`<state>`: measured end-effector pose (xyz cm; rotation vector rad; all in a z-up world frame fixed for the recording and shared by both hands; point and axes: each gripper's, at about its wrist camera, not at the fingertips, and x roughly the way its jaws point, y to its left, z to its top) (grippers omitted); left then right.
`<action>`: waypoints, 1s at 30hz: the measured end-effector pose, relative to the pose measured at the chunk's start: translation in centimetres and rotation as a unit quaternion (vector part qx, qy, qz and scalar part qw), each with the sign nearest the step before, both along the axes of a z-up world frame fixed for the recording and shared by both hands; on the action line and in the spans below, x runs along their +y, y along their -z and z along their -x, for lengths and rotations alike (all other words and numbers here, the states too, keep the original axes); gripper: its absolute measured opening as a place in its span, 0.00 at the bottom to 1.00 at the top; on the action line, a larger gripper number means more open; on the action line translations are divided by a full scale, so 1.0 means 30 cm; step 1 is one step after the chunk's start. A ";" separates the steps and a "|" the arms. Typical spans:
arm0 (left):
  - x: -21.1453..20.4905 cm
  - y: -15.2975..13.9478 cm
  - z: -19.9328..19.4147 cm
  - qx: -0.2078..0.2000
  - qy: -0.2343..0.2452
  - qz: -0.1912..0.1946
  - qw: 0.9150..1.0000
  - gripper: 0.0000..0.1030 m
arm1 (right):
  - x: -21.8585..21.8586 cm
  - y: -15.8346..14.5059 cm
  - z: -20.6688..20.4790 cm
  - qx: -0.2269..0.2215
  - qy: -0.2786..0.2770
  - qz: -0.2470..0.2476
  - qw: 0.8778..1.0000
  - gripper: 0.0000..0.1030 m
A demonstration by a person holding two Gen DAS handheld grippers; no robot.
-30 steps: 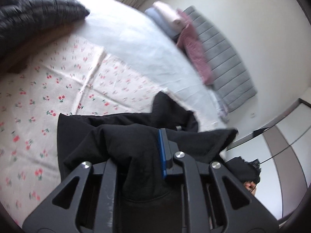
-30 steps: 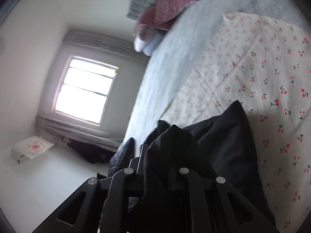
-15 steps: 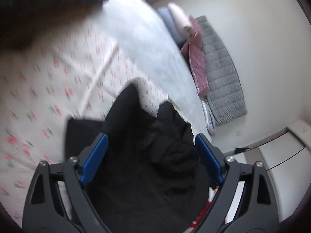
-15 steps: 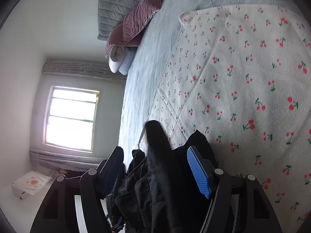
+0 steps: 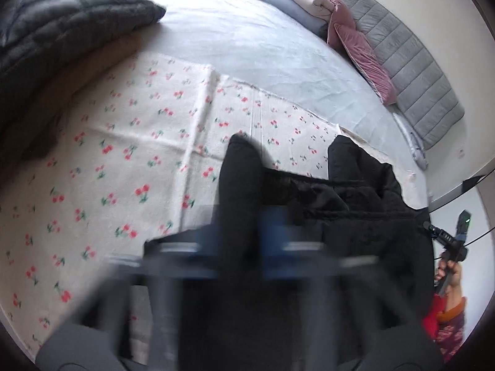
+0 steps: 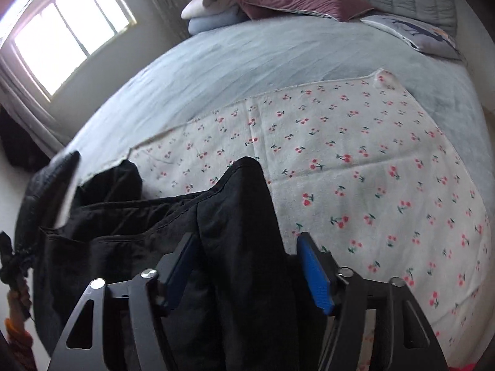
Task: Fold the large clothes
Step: 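Lift the black coat hem with both tools and carry it toward the collar, then lay the hem over the coat with both tools and open them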
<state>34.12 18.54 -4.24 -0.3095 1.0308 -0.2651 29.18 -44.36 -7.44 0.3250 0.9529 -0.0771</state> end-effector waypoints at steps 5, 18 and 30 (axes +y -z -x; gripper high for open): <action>-0.055 -0.189 0.073 -0.131 -0.033 -0.069 0.988 0.06 | 0.003 -0.121 0.017 -0.061 0.041 0.057 0.996 0.06; -0.091 -0.145 -0.190 -0.164 -0.107 -0.083 0.977 0.06 | -0.026 -0.192 -0.183 -0.098 0.115 0.099 0.984 0.05; -0.140 0.043 -0.392 -0.139 -0.114 -0.175 0.968 0.05 | -0.168 -0.012 -0.363 -0.083 0.177 0.083 0.977 0.02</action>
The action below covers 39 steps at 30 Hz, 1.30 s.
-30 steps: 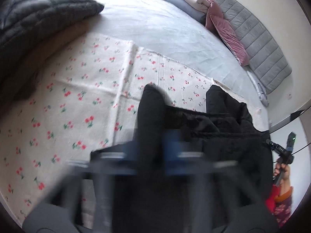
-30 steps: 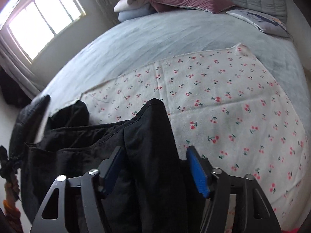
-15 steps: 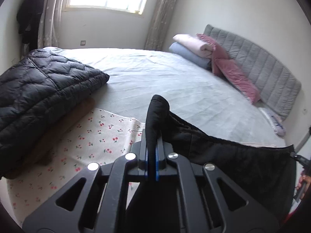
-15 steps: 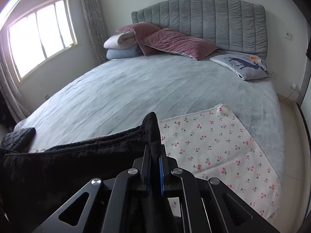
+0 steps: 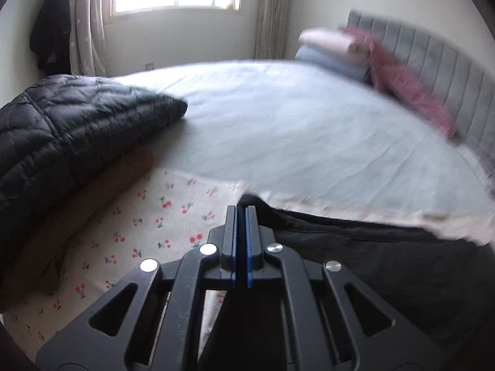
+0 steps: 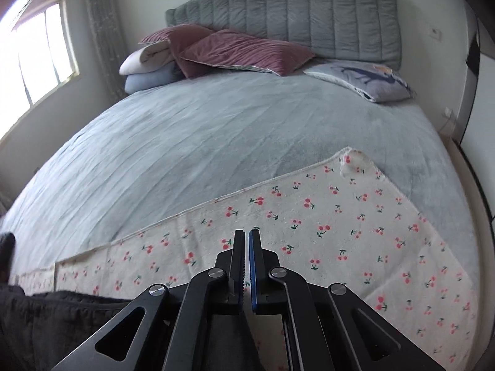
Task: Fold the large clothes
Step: 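Lay the hem over the coat with both tools and open them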
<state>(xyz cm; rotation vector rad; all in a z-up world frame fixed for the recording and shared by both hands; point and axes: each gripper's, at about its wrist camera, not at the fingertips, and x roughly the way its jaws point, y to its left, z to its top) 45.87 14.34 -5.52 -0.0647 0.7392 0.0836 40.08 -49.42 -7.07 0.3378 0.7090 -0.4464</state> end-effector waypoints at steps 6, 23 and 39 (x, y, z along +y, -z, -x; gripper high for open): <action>0.029 0.052 -0.064 0.067 -0.046 -0.015 0.997 0.02 | 0.177 -0.035 -0.002 0.021 -0.099 0.023 0.995 0.10; -0.336 -0.141 0.442 0.080 0.253 0.069 0.962 0.73 | 0.795 -0.036 0.308 0.053 -0.340 0.027 0.938 0.71; -0.474 0.084 -0.016 0.105 0.179 0.012 0.978 0.77 | 0.762 0.173 -0.183 0.101 -0.255 0.029 0.961 0.71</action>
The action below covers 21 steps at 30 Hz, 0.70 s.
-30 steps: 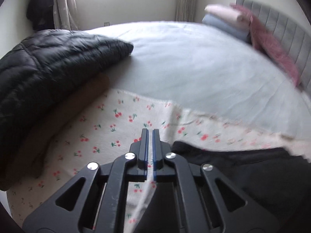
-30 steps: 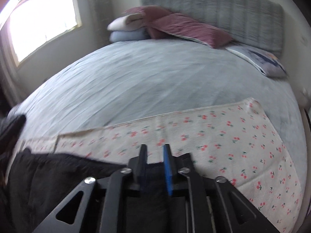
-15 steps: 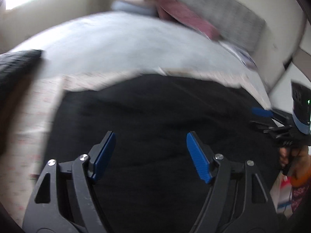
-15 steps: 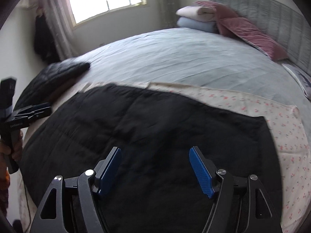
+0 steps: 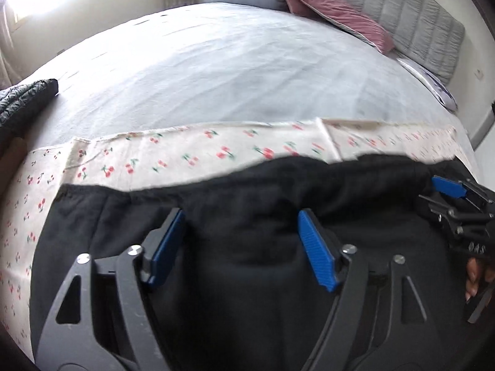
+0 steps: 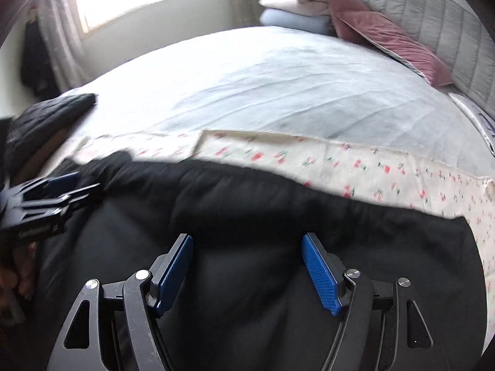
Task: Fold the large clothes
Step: 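Lay the hem over the coat with both tools and open them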
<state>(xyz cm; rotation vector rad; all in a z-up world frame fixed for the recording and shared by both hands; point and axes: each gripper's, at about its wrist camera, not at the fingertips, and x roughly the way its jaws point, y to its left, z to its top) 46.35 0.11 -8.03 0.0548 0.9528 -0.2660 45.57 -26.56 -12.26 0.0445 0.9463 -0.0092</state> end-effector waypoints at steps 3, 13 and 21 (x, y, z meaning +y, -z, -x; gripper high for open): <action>0.064 -0.017 -0.023 -0.013 -0.028 -0.027 0.999 0.77 | -0.088 0.007 -0.047 0.008 0.039 -0.031 0.999 0.71; 0.416 -0.174 0.163 -0.055 -0.151 0.023 0.987 0.73 | -0.240 -0.146 0.179 -0.032 0.091 -0.028 0.995 0.73; 0.104 -0.153 0.447 -0.053 -0.018 0.006 0.998 0.83 | 0.075 -0.128 0.401 -0.022 -0.029 -0.019 0.999 0.73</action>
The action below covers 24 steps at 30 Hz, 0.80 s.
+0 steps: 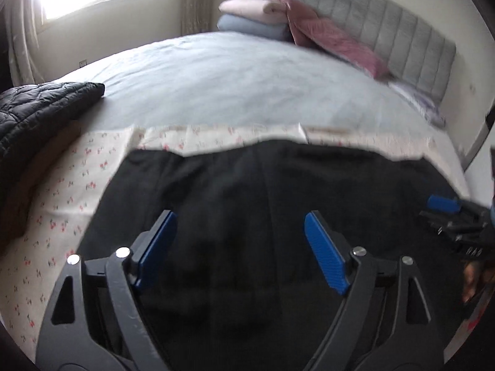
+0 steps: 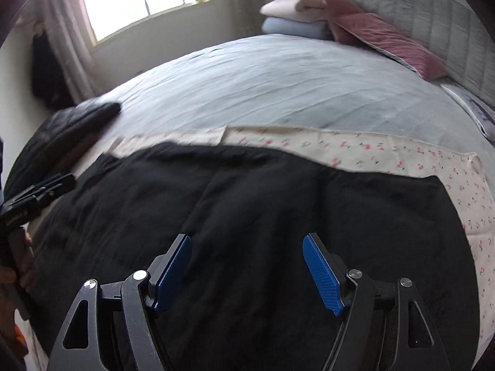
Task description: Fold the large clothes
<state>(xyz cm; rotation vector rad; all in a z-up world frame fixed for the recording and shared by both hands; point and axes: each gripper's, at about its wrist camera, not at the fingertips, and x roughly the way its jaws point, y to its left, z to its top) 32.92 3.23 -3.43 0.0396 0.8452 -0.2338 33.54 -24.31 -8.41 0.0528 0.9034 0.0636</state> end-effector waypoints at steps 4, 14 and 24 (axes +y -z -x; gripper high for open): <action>0.100 0.074 0.046 0.024 -0.032 -0.043 0.998 0.83 | -0.157 0.061 0.125 0.024 0.049 0.006 0.998 0.73; 0.260 -0.043 0.269 0.006 -0.059 -0.026 0.998 0.83 | -0.586 -0.094 0.566 -0.026 0.121 -0.072 0.990 0.74; 0.158 -0.032 0.375 0.010 -0.023 0.019 1.000 0.83 | -0.807 0.092 0.728 0.009 0.108 -0.323 0.940 0.68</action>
